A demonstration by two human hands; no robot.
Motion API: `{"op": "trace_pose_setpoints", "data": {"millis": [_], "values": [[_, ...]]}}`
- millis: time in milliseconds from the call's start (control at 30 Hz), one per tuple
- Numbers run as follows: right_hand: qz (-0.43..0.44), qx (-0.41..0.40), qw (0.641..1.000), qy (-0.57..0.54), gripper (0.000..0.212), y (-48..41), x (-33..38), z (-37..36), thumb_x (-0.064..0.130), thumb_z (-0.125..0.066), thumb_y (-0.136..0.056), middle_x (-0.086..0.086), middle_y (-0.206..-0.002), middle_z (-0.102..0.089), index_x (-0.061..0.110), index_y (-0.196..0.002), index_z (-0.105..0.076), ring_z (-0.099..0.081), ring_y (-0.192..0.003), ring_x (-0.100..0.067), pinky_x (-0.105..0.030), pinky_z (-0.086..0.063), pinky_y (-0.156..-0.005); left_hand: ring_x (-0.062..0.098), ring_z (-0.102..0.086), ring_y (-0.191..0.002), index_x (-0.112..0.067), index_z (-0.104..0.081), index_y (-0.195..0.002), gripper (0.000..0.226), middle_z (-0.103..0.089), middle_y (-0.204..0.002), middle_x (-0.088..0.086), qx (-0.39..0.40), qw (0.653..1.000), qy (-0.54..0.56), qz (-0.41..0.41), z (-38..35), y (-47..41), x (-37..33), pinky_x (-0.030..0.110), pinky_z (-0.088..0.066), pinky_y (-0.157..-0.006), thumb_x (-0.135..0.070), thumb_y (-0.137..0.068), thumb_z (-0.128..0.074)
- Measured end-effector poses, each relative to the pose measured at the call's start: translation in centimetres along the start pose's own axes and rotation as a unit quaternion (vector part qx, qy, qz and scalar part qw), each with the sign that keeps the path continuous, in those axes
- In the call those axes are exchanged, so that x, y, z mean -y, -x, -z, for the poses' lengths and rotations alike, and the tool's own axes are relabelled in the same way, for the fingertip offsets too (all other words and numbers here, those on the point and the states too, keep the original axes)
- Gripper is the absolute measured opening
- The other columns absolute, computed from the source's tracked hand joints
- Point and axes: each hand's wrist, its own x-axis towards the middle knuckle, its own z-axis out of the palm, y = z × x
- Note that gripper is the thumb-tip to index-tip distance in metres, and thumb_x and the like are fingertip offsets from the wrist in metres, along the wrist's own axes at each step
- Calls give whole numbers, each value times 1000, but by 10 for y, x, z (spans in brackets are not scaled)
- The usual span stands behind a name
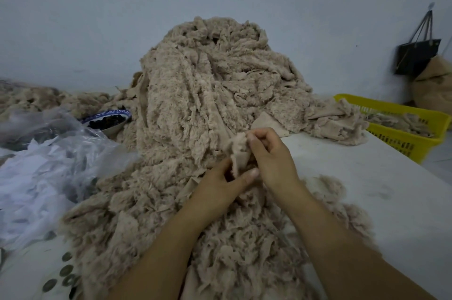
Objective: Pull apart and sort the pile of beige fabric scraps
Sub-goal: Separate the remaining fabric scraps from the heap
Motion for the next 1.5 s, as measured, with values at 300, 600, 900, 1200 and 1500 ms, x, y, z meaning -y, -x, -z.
{"op": "trace_pose_setpoints", "data": {"millis": [300, 600, 900, 1200, 1500], "values": [[-144, 21, 989, -36, 51, -2, -5, -3, 80, -47, -78, 10, -100, -71, 36, -93, -68, -66, -94, -10, -31, -51, -84, 23, -72, -101, -8, -72, -111, 32, -75, -109, 12, -83, 923, 351, 135, 12, 1, -19, 33, -55, -79, -27, -98, -51], [-131, 43, 980, -143, 34, 5, -2, -3, 35, -60, -97, 9, -58, -60, 31, -64, -64, -56, -53, -6, -18, -45, -48, 31, -67, -110, -15, -79, -95, 30, -75, -108, 13, -70, 944, 294, 131, 7, 5, -23, 49, -50, -98, -16, -93, -50], [-152, -111, 977, -98, 52, -2, 8, 15, 58, -50, -97, 5, -48, -42, 18, -64, -46, -37, -39, -12, -19, -30, -39, 21, -73, -80, -1, -78, -97, 37, -74, -93, 12, -71, 810, 577, 80, 26, 3, -22, 31, -60, -72, -21, -87, -49], [-73, 133, 988, 4, 54, 13, 7, -4, 90, -46, -70, 24, -105, -68, 48, -99, -65, -63, -101, 3, -22, -49, -84, 27, -68, -114, -1, -59, -131, 53, -66, -130, 16, -66, 776, 623, 79, 31, 4, -22, 41, -56, -94, -41, -104, -36], [-188, 196, 943, -194, 34, 15, 18, 4, 39, -71, -75, -8, -84, -70, 9, -89, -69, -65, -67, -18, -26, -53, -57, 31, -70, -108, 3, -57, -132, 52, -68, -125, 21, -179, 693, 697, 45, 50, -1, -15, 44, -55, -84, -35, -109, -30]]}}
